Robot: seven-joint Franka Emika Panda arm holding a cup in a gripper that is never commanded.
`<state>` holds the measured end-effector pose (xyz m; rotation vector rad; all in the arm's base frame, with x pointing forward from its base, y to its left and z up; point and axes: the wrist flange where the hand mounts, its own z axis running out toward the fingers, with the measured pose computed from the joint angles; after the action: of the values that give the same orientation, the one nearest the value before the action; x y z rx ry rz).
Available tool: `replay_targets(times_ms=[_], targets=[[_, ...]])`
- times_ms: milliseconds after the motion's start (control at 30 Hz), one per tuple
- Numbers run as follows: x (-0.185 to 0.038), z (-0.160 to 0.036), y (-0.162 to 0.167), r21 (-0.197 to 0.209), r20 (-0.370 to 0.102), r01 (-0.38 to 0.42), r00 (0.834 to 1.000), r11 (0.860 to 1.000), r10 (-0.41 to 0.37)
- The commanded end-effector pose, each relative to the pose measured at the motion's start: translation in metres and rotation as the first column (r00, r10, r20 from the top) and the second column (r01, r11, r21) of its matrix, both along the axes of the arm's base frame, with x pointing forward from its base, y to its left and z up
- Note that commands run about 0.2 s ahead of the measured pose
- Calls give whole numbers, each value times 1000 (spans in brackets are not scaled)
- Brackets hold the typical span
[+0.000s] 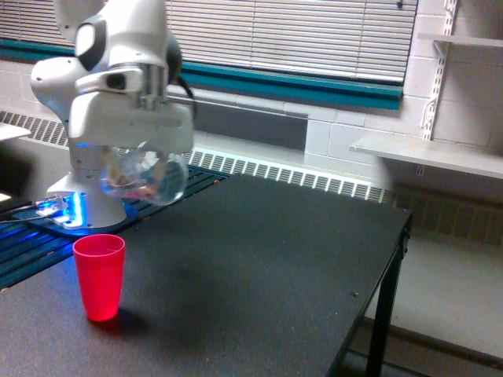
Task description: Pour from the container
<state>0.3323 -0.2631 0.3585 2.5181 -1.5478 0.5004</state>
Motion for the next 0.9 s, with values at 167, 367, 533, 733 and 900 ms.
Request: replay_targets(times_ms=[167, 367, 533, 733, 900], targets=[[-41, -5, -32, -7, -23, 93, 995, 996, -93], [-59, -14, -39, -10, -52, 114, 992, 993, -114], [-72, -26, -38, -2, -77, 125, 989, 992, -125], [-84, -38, -34, 2, -108, 124, 986, 992, -123], [-93, -43, -33, 2, -124, 129, 984, 992, -128]])
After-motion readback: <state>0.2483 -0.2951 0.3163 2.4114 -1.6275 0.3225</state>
